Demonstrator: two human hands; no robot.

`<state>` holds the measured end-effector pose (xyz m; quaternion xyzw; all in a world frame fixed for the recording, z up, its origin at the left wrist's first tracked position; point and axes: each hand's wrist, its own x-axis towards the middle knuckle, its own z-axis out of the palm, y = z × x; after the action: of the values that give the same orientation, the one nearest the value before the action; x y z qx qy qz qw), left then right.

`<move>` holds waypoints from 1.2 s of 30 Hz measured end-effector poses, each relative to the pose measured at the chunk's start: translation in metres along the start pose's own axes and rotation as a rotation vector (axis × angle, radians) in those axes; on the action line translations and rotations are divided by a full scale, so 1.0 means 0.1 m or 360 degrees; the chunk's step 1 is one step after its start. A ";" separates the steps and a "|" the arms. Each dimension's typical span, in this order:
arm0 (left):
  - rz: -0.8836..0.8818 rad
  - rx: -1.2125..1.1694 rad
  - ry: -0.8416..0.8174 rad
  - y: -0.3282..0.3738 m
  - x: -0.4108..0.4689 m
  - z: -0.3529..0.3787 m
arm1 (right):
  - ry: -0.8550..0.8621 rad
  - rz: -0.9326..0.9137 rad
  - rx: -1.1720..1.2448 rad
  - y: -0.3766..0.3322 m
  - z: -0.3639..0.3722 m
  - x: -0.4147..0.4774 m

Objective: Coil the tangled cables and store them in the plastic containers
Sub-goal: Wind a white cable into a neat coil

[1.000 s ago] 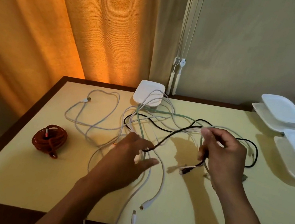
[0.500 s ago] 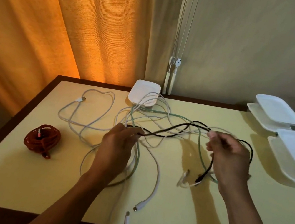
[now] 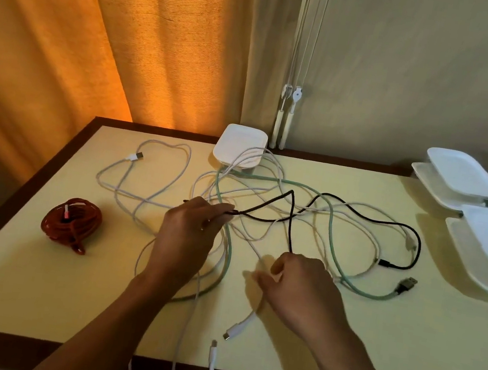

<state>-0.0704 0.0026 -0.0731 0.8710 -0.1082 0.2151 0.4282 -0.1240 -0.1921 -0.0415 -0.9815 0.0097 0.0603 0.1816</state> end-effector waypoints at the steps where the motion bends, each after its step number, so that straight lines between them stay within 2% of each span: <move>1: -0.0024 -0.0016 -0.0022 -0.02 0.00 0.01 | -0.0011 0.0025 -0.0088 -0.03 0.06 0.01; 6: -0.0142 0.0020 -0.0208 -0.11 -0.04 0.04 | -0.0145 0.0207 -0.0077 -0.02 0.16 0.20; 9: -0.0124 0.0119 -0.0380 -0.17 -0.04 0.03 | -0.0145 0.0227 0.0380 0.11 0.03 0.24; 13: -0.0179 0.0293 -0.0619 -0.26 -0.06 0.03 | 0.0342 0.0277 0.1189 0.33 -0.30 0.13; 16: -0.0143 0.0370 -0.0612 -0.26 -0.07 0.06 | 0.0840 0.0266 0.1580 0.48 -0.47 0.06; 21: -0.0270 0.0502 -0.0605 -0.24 -0.07 0.06 | 0.1589 0.0176 0.2201 0.64 -0.71 -0.02; 24: -0.0301 0.0511 -0.0600 -0.25 -0.08 0.08 | 0.1761 0.0159 0.2228 0.71 -0.77 -0.07; 27: -0.0366 0.0385 -0.0562 -0.28 -0.10 0.06 | 0.1733 0.0254 0.2105 0.72 -0.81 -0.11; 32: -0.0396 0.0228 -0.0590 -0.18 -0.10 -0.12 | 0.1468 0.0159 0.1691 0.58 -1.01 -0.22; 36: -0.0190 0.0327 -0.0706 0.10 -0.05 -0.29 | 0.1230 -0.0023 0.1467 0.41 -1.38 -0.29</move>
<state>-0.0870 0.0188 -0.0528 0.9407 -0.1254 0.0027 0.3153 -0.1390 -0.2798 0.0756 -0.7525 0.0935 -0.3124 0.5721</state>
